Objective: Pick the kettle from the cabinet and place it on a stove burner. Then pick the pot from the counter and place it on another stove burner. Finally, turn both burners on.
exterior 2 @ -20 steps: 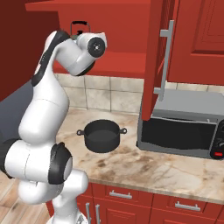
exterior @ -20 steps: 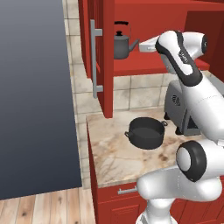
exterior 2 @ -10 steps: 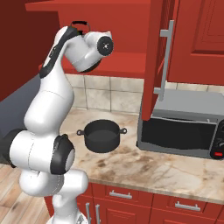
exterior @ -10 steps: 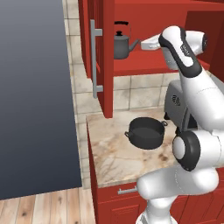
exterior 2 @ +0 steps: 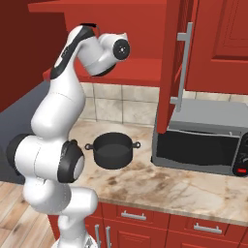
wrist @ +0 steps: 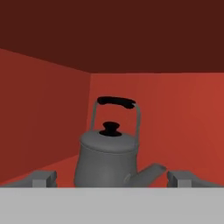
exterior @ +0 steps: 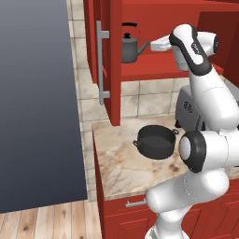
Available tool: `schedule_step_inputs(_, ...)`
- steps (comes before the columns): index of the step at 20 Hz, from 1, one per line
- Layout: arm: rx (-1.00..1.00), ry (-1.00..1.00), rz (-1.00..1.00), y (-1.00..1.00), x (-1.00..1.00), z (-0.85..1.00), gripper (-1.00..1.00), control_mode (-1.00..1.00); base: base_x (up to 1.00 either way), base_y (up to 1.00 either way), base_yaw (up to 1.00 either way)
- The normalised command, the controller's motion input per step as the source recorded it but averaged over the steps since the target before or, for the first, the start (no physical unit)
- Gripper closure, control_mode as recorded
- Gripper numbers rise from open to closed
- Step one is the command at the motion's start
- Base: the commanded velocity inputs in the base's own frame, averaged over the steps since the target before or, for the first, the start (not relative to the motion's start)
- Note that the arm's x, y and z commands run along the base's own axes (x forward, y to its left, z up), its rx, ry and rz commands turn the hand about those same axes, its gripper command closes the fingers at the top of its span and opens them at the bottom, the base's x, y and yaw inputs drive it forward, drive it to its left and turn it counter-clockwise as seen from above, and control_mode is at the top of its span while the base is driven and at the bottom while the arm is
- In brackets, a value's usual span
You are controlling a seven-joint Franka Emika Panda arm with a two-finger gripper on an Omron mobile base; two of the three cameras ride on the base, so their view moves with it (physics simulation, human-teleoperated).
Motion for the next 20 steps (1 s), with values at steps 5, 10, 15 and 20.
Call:
schedule_step_inputs(5,0.00,0.00,0.00,-0.01,0.32,0.09,-1.00,-1.00,0.00,0.00,0.00)
schedule_step_inputs(10,0.00,0.00,0.00,0.00,0.32,0.08,-1.00,-1.00,0.00,0.00,0.00)
schedule_step_inputs(15,0.00,0.00,0.00,0.00,0.30,0.02,-1.00,-1.00,0.00,0.00,0.00)
schedule_step_inputs(20,0.00,0.00,0.00,0.00,0.28,0.00,-1.00,-1.00,0.00,0.00,0.00)
